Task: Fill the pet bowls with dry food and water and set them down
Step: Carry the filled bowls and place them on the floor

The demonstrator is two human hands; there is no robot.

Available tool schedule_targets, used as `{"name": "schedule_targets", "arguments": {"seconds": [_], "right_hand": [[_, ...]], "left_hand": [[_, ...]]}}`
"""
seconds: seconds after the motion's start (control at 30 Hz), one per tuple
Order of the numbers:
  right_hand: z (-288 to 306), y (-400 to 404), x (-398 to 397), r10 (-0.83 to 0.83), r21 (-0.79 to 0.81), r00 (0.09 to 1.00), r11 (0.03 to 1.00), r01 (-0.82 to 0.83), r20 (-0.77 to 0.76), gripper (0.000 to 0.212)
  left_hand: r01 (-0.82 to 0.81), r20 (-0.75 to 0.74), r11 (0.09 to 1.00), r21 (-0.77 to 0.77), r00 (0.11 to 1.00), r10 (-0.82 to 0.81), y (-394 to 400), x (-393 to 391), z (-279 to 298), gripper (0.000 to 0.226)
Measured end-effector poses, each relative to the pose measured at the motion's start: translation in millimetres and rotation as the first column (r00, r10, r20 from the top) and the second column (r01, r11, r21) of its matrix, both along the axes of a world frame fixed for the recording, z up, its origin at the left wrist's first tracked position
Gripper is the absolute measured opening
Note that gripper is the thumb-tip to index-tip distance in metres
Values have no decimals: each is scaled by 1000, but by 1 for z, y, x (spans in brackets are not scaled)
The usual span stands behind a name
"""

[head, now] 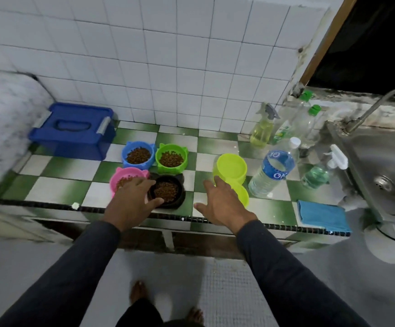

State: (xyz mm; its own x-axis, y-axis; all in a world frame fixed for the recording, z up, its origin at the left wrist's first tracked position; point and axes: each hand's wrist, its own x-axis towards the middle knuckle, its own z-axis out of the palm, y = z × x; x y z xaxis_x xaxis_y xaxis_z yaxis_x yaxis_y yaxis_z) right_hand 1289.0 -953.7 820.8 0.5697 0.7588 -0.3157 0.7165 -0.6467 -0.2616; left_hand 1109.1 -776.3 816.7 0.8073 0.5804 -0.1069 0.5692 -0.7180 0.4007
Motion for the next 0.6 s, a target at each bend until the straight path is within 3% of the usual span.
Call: {"name": "schedule_targets", "arguments": {"seconds": [0.2, 0.6], "right_hand": [[-6, 49, -30, 56, -4, 998, 998, -56, -15, 79], [-30, 134, -82, -87, 0, 990, 996, 88, -115, 77]], "left_hand": [[-55, 98, 995, -82, 993, 63, 35, -34, -7, 55], [-25, -35, 1000, -7, 999, 25, 141, -67, -45, 64]]}}
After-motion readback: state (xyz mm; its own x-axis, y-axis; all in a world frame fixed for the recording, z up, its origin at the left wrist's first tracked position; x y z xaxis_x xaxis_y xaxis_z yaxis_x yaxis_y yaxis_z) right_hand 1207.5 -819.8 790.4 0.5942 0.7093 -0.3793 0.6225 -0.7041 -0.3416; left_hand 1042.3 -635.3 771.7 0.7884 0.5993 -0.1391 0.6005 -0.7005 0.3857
